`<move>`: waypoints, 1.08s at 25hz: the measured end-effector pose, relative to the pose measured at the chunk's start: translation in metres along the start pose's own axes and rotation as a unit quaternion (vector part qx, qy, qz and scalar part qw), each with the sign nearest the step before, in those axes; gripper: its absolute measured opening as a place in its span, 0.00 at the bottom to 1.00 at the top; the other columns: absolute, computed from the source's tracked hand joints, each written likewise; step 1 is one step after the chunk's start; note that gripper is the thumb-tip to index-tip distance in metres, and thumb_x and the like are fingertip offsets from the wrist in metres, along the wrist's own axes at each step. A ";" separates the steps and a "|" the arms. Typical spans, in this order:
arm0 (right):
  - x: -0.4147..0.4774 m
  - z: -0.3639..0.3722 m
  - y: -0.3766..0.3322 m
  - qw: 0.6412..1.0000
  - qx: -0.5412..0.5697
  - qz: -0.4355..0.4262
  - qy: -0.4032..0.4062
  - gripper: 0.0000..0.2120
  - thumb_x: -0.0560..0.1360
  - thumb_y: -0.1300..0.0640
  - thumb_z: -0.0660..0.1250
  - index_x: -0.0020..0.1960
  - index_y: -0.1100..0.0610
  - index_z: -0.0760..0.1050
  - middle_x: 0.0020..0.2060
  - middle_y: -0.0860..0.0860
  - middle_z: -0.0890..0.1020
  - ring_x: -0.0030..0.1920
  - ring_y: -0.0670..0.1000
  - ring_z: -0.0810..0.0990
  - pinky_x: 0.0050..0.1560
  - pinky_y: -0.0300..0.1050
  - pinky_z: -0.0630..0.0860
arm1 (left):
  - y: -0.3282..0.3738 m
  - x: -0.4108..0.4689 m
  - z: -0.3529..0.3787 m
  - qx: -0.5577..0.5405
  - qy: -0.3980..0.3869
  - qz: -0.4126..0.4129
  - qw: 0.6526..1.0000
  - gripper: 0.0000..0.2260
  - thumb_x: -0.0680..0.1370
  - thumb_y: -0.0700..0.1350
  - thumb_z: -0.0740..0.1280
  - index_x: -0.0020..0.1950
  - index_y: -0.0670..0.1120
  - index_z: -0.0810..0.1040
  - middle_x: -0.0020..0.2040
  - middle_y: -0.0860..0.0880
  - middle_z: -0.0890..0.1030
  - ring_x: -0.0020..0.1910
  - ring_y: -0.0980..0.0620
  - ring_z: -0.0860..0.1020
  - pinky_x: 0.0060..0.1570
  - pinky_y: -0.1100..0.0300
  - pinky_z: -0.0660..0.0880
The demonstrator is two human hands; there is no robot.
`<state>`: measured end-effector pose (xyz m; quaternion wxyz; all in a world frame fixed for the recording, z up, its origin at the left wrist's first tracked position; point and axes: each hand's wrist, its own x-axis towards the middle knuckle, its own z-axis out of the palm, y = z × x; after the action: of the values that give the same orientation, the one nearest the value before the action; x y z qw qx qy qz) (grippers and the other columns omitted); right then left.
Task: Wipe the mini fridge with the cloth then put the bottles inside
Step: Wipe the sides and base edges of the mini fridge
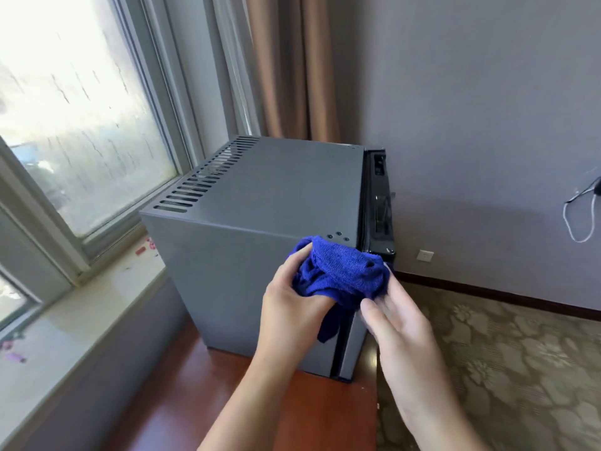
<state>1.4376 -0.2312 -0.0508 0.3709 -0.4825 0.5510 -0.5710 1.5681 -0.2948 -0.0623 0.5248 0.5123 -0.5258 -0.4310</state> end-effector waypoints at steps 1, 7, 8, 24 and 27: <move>-0.002 0.002 0.002 1.000 -0.020 0.009 0.000 0.23 0.83 0.60 0.64 0.77 0.47 0.70 0.56 0.31 0.84 0.58 0.32 0.81 0.66 0.35 0.76 | 0.004 0.002 -0.005 0.017 0.002 0.009 1.000 0.29 0.65 0.41 0.74 0.63 0.64 0.80 0.55 0.58 0.86 0.54 0.57 0.84 0.59 0.52 0.80; 0.007 -0.018 -0.003 0.987 -0.123 -0.085 0.056 0.31 0.74 0.38 0.64 0.76 0.42 0.69 0.70 0.36 0.77 0.71 0.39 0.74 0.74 0.52 0.72 | 0.045 -0.002 -0.005 0.125 0.000 0.133 0.983 0.29 0.67 0.43 0.77 0.65 0.63 0.79 0.55 0.60 0.79 0.55 0.66 0.79 0.54 0.74 0.73; 0.014 -0.024 -0.005 0.985 -0.128 -0.094 0.066 0.29 0.75 0.37 0.64 0.75 0.43 0.70 0.69 0.36 0.77 0.72 0.38 0.73 0.73 0.52 0.72 | 0.052 -0.001 -0.002 0.149 -0.006 0.152 0.977 0.29 0.67 0.45 0.77 0.66 0.64 0.78 0.54 0.61 0.79 0.54 0.65 0.79 0.53 0.75 0.72; 0.115 -0.247 0.042 0.972 0.144 0.091 -0.163 0.15 0.81 0.54 0.66 0.66 0.44 0.79 0.58 0.42 0.87 0.58 0.43 0.85 0.55 0.54 0.80 | 0.077 0.003 0.244 0.374 0.013 0.055 0.926 0.30 0.69 0.45 0.69 0.70 0.63 0.74 0.53 0.56 0.85 0.52 0.56 0.83 0.52 0.65 0.77; 0.129 -0.285 0.060 0.967 0.110 0.096 -0.208 0.20 0.79 0.50 0.71 0.69 0.38 0.76 0.60 0.39 0.85 0.61 0.42 0.84 0.66 0.52 0.78 | 0.050 -0.009 0.280 0.306 0.023 0.027 0.951 0.30 0.66 0.46 0.70 0.69 0.63 0.75 0.52 0.58 0.85 0.52 0.62 0.82 0.56 0.62 0.79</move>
<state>1.1239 -0.2841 -0.0705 0.5815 -0.4915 0.4394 -0.4767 1.2853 -0.3046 -0.0350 0.3659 0.6436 -0.6340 -0.2235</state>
